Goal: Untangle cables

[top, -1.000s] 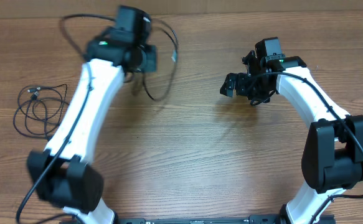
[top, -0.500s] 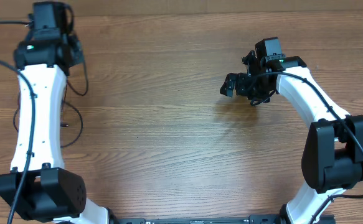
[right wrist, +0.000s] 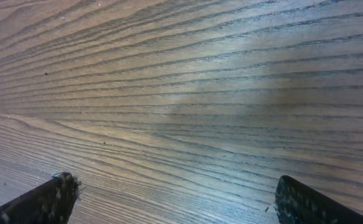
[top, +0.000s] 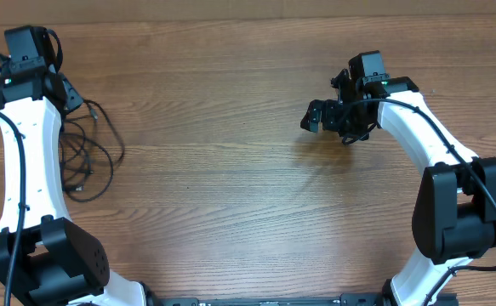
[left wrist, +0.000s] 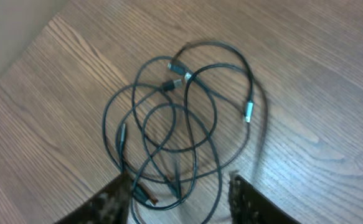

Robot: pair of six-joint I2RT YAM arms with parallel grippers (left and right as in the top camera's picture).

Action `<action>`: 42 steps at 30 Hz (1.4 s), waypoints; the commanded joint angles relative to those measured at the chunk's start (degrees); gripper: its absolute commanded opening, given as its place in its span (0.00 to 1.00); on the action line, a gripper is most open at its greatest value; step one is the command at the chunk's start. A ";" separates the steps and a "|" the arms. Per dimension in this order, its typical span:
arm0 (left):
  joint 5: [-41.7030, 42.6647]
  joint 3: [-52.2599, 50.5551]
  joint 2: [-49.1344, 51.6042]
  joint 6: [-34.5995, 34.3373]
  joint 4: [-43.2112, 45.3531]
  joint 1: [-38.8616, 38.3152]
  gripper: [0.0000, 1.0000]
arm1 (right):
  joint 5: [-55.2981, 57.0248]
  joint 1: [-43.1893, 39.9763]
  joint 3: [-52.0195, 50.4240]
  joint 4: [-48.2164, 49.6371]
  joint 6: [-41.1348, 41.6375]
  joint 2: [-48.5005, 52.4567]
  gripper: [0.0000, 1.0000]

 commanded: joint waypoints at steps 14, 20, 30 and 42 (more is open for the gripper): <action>34.40 -9.97 -0.11 -0.52 0.02 -4.24 1.00 | 0.39 0.22 -0.24 0.26 0.11 -1.42 1.00; 36.94 -17.44 -0.11 -6.25 0.57 -9.49 1.00 | 0.39 0.22 -0.24 0.26 0.11 -1.42 1.00; 36.72 -19.06 -0.11 -6.25 0.50 -11.52 1.00 | 0.39 0.22 -0.24 0.26 0.13 -1.42 1.00; 36.72 -19.06 -0.11 -6.25 0.50 -11.52 1.00 | 0.39 0.22 -0.24 0.26 0.11 -1.42 1.00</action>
